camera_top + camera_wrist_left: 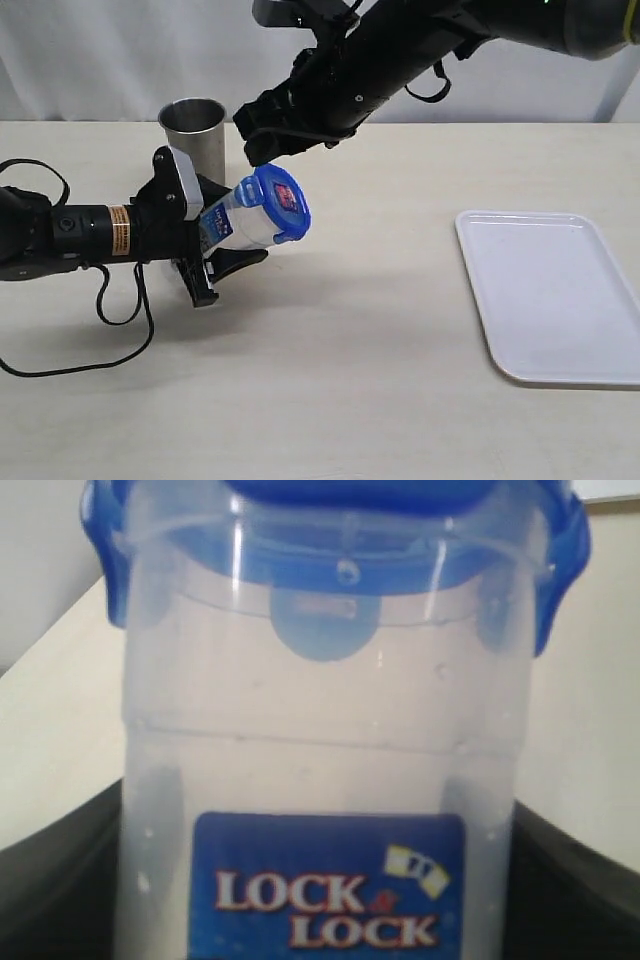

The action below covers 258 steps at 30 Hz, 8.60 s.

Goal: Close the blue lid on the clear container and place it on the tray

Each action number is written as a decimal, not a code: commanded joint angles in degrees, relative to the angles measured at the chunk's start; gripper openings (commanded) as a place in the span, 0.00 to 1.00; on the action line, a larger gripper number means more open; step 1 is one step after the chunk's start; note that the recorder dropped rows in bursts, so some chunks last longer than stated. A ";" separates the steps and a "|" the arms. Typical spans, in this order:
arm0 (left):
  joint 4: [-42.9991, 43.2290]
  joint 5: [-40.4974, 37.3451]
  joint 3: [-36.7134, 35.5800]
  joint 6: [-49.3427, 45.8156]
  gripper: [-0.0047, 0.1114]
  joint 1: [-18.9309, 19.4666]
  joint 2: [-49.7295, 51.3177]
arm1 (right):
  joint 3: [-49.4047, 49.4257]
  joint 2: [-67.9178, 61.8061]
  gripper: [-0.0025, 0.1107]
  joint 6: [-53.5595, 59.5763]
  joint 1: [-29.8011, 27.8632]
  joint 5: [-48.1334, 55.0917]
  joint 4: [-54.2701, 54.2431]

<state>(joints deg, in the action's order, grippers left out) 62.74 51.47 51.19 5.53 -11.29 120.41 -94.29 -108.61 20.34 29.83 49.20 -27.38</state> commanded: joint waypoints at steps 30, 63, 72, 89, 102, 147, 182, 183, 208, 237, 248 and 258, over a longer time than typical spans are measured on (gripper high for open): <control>1.67 -0.81 -0.08 3.65 0.04 -0.04 -0.43 | -2.79 -8.80 0.31 -7.55 7.01 -5.19 14.58; 1.88 3.59 -0.08 2.32 0.04 -0.04 -0.43 | -7.94 1.17 0.50 -9.85 6.32 1.81 29.53; -1.03 18.49 -0.08 1.96 0.04 -0.04 -0.43 | 4.97 11.13 0.31 -9.58 -2.63 -5.97 22.13; -3.08 18.49 -0.08 1.81 0.04 -0.04 -0.43 | 23.08 5.02 0.06 15.74 -7.74 -24.67 -12.50; -3.08 18.49 -0.08 3.26 0.04 -0.04 -0.43 | 22.31 5.74 0.06 43.26 -7.74 -13.35 -40.71; -0.86 13.24 8.55 17.77 0.04 -0.04 6.59 | 25.02 14.77 0.06 41.36 -7.85 -26.76 -31.78; -1.76 7.24 8.55 21.48 0.95 1.52 6.49 | 25.02 14.77 0.06 41.50 -7.85 -26.17 -31.46; -1.20 7.43 8.55 21.48 0.95 1.54 6.49 | 25.02 14.77 0.06 41.50 -7.85 -26.17 -31.46; 10.83 7.56 8.45 26.02 0.95 7.42 3.64 | 25.02 14.77 0.06 41.52 -7.85 -25.60 -29.93; 16.21 0.82 4.79 29.41 0.94 9.89 -5.93 | 25.02 14.77 0.06 41.36 -7.85 -26.77 -26.94; 11.67 4.85 4.12 25.87 0.94 7.25 -1.35 | 25.02 14.77 0.06 40.67 -7.85 -27.55 -26.94; 3.40 9.17 4.32 19.03 0.94 4.14 2.56 | 25.02 14.77 0.06 40.66 -7.85 -28.16 -26.94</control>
<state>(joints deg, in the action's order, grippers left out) 69.86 61.72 55.57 27.08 -5.37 122.04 -69.38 -94.26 61.09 22.06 21.91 -54.74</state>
